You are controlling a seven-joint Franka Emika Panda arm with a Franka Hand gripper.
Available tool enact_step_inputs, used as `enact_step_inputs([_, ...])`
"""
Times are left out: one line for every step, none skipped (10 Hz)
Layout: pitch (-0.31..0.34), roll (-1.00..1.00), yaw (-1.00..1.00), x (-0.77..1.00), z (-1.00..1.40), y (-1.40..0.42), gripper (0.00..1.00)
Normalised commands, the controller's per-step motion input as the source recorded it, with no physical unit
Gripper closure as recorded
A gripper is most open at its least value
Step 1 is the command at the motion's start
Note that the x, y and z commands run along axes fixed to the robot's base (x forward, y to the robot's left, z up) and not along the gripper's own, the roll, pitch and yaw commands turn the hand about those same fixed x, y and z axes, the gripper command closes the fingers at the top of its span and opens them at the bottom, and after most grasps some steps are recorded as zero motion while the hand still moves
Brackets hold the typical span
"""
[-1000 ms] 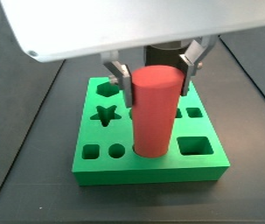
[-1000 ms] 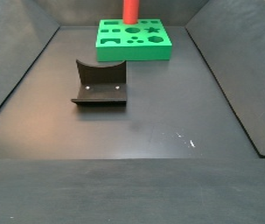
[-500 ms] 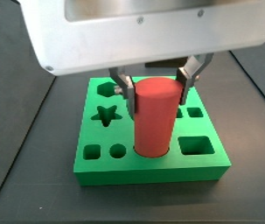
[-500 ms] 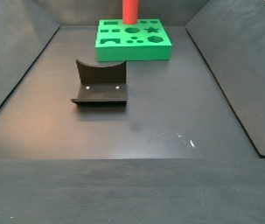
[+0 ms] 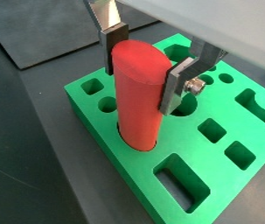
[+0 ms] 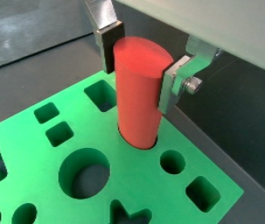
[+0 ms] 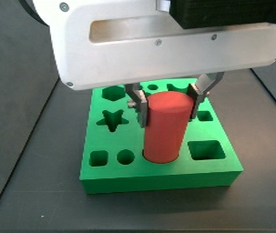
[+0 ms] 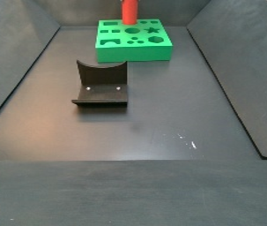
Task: Insert the oval object.
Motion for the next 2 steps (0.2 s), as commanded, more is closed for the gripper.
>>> enact_step_inputs([0.000, 0.00, -0.01, 0.00, -0.03, 0.00, 1.00])
enact_step_inputs([0.000, 0.00, 0.00, 0.00, 0.00, 0.00, 1.00])
